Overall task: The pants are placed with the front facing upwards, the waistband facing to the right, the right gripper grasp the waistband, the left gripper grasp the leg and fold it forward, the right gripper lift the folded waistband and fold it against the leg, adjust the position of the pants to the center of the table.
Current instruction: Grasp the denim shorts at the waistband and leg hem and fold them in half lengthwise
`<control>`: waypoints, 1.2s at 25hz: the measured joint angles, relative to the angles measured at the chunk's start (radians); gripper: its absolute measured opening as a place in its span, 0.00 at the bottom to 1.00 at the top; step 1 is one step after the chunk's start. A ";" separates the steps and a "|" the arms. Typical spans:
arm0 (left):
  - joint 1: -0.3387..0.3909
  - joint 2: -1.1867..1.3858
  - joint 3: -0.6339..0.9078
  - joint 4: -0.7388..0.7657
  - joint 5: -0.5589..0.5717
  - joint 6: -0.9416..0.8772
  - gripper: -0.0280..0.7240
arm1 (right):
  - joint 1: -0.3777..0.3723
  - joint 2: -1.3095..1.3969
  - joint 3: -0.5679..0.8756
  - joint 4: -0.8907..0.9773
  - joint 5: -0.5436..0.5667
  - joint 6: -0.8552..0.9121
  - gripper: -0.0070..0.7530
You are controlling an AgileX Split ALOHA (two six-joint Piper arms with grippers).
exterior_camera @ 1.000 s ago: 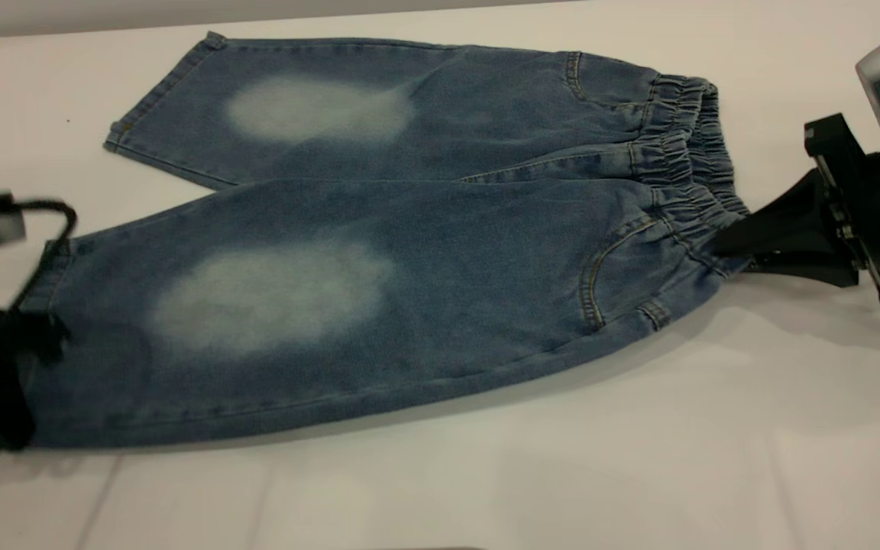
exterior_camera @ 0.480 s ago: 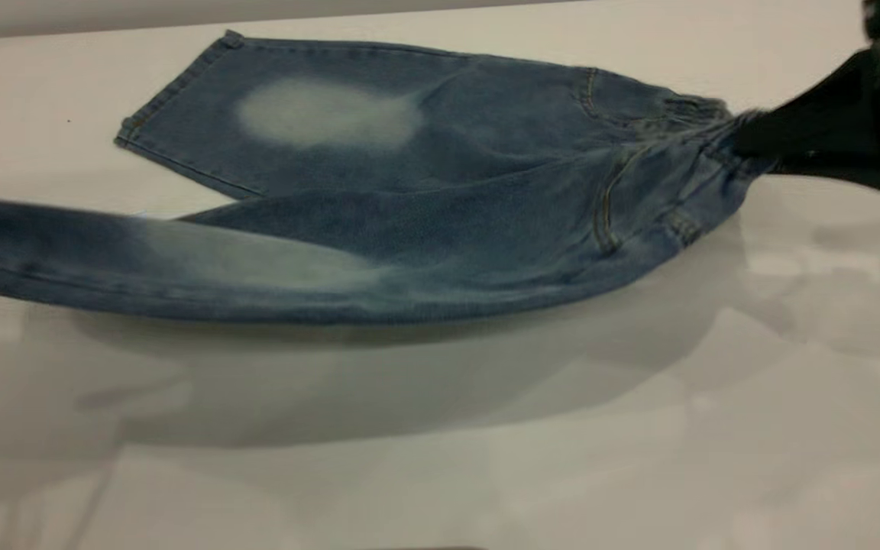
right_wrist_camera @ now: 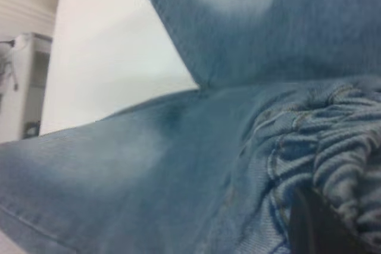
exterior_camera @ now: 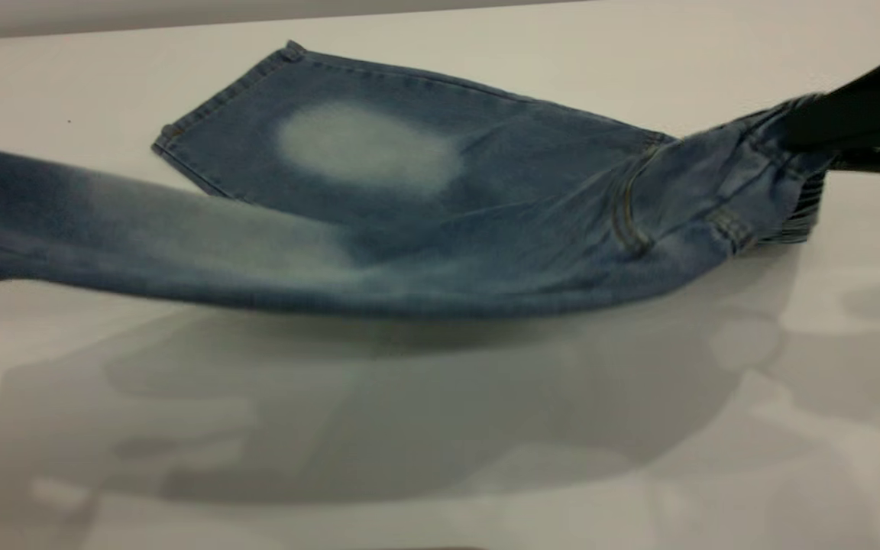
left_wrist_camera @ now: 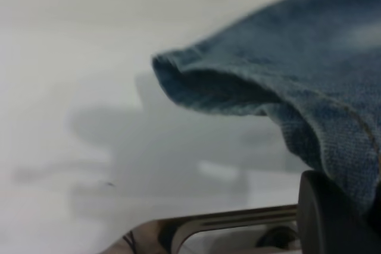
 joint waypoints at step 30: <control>-0.142 1.006 -0.780 -0.118 -0.232 0.357 0.11 | 0.000 0.204 -0.283 0.071 -0.333 -0.020 0.06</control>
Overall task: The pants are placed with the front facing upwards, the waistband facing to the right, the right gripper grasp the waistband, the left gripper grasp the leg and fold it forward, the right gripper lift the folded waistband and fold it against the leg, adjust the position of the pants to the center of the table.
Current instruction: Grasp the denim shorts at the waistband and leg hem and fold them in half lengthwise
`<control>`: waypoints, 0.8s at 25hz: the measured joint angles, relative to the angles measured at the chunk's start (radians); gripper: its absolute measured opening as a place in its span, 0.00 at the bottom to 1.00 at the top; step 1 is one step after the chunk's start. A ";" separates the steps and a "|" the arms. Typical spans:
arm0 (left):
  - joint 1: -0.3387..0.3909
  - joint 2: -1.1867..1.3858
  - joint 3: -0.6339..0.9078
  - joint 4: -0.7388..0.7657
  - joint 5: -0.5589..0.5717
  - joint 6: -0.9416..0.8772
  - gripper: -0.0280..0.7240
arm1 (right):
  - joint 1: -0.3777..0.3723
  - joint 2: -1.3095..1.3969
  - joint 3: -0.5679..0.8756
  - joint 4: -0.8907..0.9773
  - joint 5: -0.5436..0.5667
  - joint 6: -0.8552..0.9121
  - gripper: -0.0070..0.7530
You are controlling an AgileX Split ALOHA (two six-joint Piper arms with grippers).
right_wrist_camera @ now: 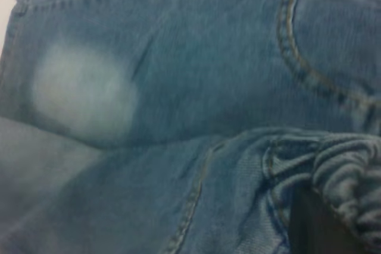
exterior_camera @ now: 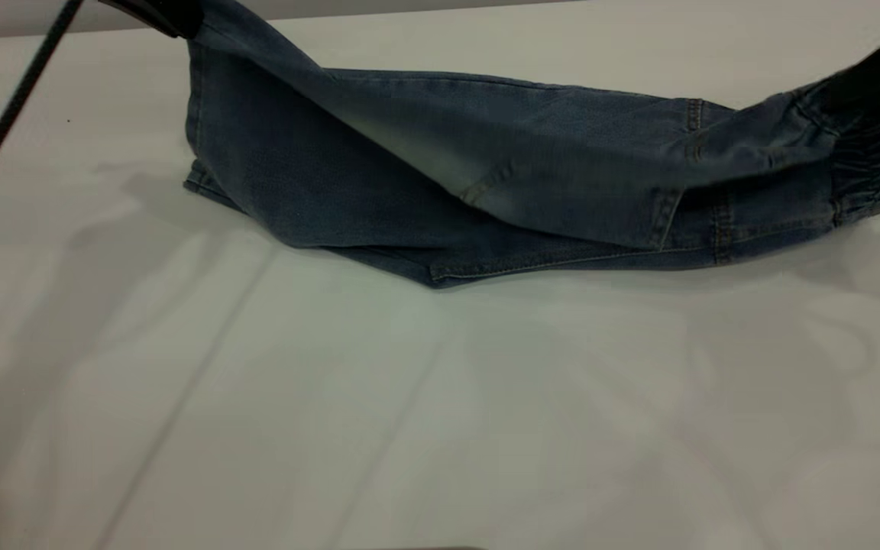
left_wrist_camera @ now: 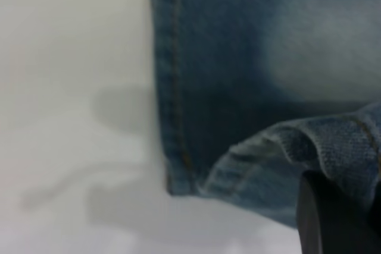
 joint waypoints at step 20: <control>-0.044 0.334 -0.330 0.022 -0.015 0.053 0.11 | 0.000 0.166 -0.170 0.012 -0.130 -0.001 0.41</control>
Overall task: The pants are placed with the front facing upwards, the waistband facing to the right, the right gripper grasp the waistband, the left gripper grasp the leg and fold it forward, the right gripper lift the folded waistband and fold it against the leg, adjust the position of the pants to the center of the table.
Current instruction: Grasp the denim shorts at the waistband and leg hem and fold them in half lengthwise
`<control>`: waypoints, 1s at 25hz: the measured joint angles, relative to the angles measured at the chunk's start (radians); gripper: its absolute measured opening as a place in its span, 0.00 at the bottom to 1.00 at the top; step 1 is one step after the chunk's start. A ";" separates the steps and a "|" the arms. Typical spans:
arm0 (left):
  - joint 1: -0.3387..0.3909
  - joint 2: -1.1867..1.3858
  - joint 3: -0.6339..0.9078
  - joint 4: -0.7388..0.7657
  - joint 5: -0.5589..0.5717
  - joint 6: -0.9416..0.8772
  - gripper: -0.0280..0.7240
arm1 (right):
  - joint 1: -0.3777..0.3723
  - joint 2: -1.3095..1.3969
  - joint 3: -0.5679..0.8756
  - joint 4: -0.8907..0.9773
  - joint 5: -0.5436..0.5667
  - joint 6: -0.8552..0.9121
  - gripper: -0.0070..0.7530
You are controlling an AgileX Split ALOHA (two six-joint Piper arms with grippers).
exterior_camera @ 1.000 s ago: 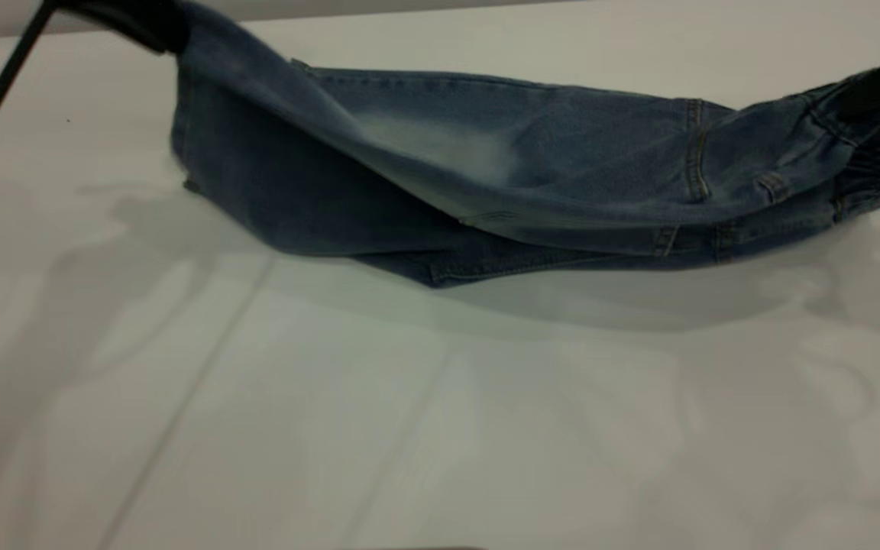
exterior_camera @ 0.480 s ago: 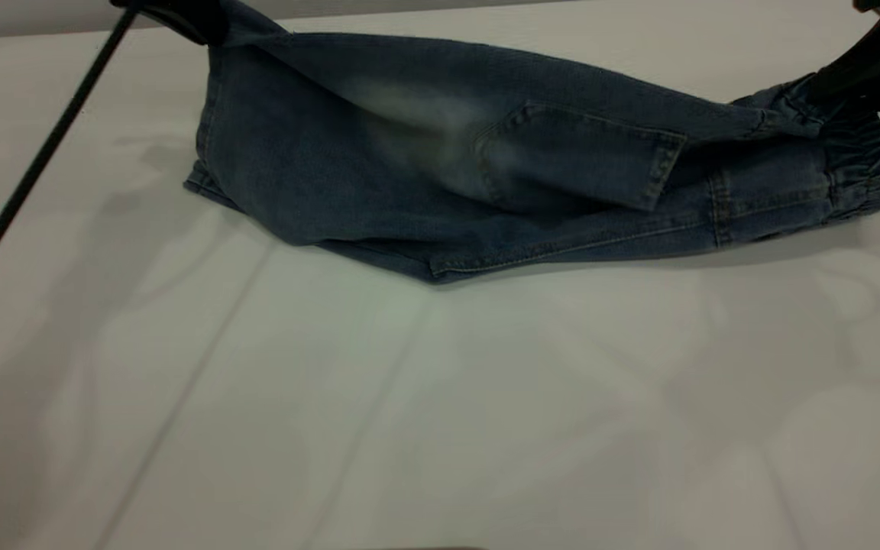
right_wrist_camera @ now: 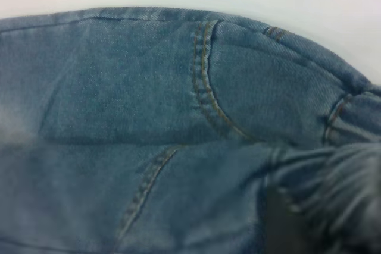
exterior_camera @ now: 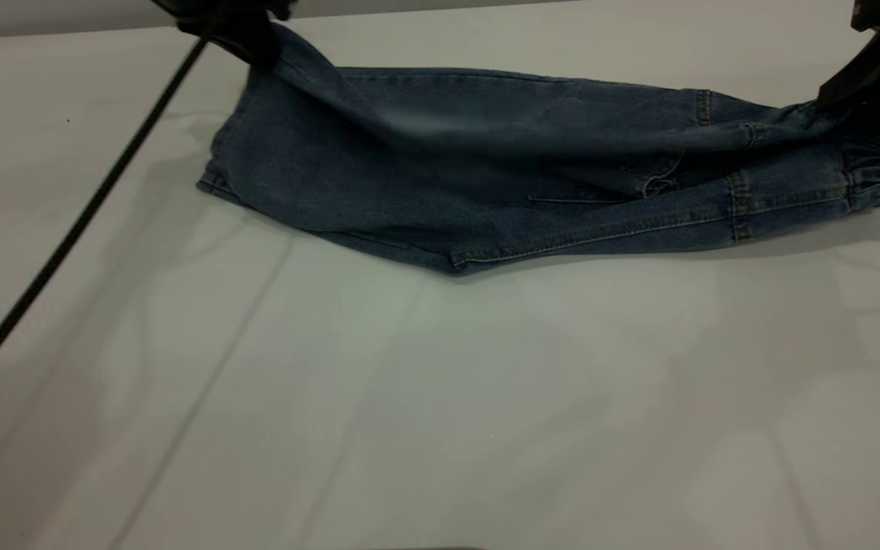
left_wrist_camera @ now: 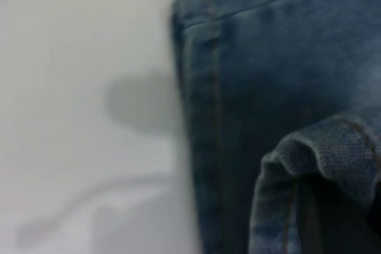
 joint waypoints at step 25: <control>-0.026 0.004 -0.026 0.020 -0.035 0.024 0.81 | 0.000 -0.137 0.000 -0.324 0.053 0.368 0.82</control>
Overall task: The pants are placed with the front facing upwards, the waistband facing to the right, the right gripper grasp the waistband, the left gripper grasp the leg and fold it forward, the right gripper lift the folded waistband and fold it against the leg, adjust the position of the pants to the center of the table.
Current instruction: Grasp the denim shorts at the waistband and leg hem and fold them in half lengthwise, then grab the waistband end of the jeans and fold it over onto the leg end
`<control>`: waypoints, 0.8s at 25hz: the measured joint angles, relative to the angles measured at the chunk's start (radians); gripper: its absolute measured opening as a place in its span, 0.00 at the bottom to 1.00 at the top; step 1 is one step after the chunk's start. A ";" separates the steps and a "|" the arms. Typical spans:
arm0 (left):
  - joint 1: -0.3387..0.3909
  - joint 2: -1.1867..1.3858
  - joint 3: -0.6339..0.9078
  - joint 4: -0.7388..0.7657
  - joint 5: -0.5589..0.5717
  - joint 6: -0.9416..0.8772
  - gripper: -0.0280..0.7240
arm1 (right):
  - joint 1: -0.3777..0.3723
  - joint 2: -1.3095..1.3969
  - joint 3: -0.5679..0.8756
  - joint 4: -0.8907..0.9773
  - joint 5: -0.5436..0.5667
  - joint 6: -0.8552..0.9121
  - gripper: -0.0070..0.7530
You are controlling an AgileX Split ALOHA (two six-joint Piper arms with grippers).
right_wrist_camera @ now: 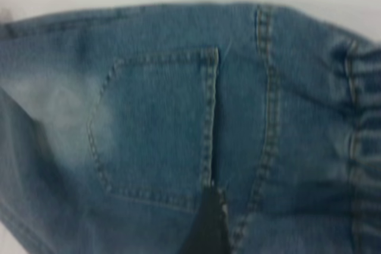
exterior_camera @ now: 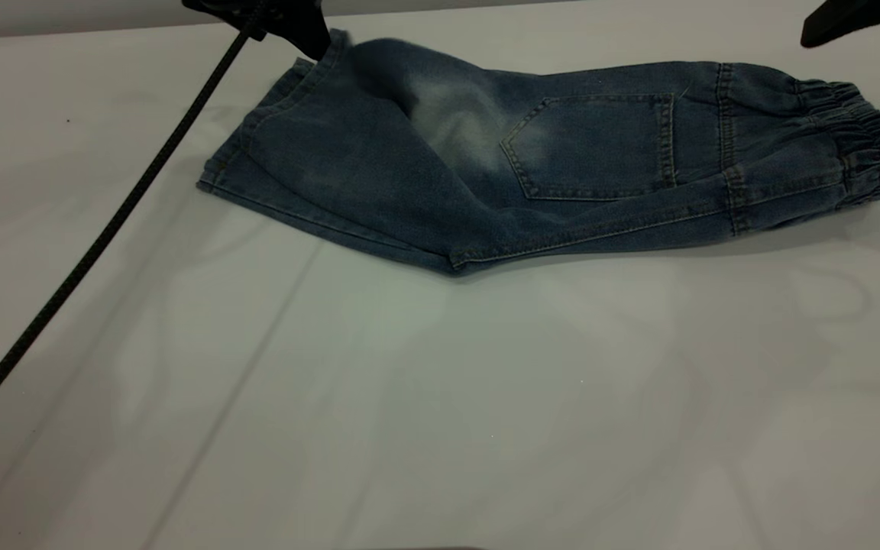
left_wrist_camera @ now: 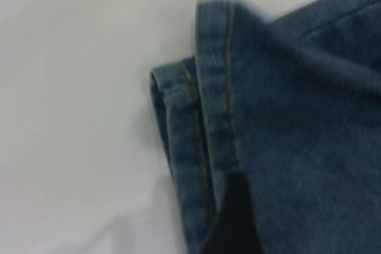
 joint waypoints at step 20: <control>-0.010 -0.078 -0.001 0.001 0.267 -0.080 0.80 | -0.153 0.147 0.000 -0.255 0.382 0.359 0.79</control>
